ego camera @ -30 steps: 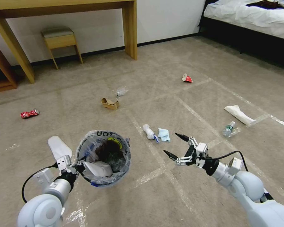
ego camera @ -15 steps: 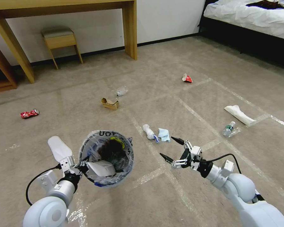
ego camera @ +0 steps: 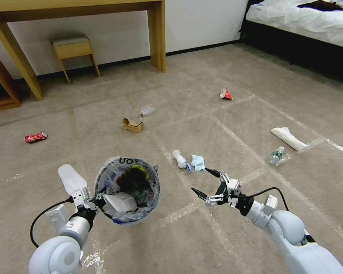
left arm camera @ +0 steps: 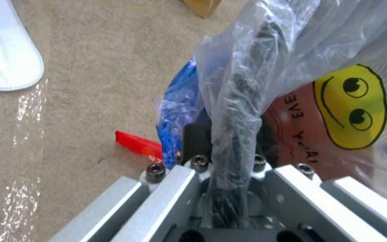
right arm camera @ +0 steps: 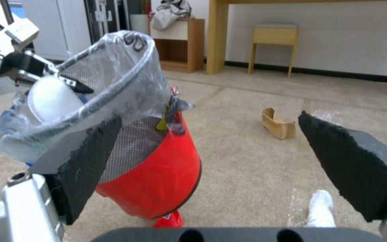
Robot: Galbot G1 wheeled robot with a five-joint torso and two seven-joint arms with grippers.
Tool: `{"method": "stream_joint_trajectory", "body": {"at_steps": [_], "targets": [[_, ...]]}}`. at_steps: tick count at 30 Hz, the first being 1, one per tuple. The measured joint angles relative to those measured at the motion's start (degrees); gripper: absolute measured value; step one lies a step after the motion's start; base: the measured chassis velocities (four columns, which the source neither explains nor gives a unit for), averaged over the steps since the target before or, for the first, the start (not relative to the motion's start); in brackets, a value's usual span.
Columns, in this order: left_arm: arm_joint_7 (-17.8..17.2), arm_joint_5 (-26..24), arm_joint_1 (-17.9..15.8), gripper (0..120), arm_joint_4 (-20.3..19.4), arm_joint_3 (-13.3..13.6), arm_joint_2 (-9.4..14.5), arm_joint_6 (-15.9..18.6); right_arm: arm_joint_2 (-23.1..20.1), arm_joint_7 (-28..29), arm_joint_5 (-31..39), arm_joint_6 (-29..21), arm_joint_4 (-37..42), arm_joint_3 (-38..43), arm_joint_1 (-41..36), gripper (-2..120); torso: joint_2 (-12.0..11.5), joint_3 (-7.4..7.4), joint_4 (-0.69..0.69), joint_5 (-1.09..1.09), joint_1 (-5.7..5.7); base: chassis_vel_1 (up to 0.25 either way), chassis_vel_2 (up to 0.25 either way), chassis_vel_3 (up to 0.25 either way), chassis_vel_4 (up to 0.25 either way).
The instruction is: Pick up the trash bin and place the garbage on the floor into it.
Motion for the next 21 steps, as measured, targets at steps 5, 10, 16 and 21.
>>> {"method": "stream_joint_trajectory", "body": {"at_steps": [5, 10, 16, 21], "targets": [[0.5, 0.5, -0.4, 0, 0.5, 0.4, -0.7, -0.3, -0.5, 0.2, 0.2, 0.0, 1.0, 0.5, -0.8, 100, 0.0, 0.0, 0.0, 0.0, 0.0, 0.0, 0.0, 0.0, 0.0], [0.6, 0.7, -0.7, 0, 0.8, 0.5, -1.1, -0.4, -0.6, 0.1, 0.2, 0.1, 1.0, 0.7, -1.0, 100, 0.0, 0.0, 0.0, 0.0, 0.0, 0.0, 0.0, 0.0, 0.0], [1.1, 0.3, -0.2, 0, 0.9, -0.3, -0.7, -0.5, 0.7, -0.4, -0.3, 0.3, 0.1, -0.2, -0.3, 100, 0.0, 0.0, 0.01, 0.0, 0.0, 0.0, 0.0, 0.0, 0.0], [1.4, 0.0, 0.0, 0, 0.7, -0.6, -0.5, -0.5, 0.9, -0.4, -0.6, 0.4, -0.1, -0.4, -0.4, 100, 0.0, 0.0, 0.01, 0.0, 0.0, 0.0, 0.0, 0.0, 0.0]]}}
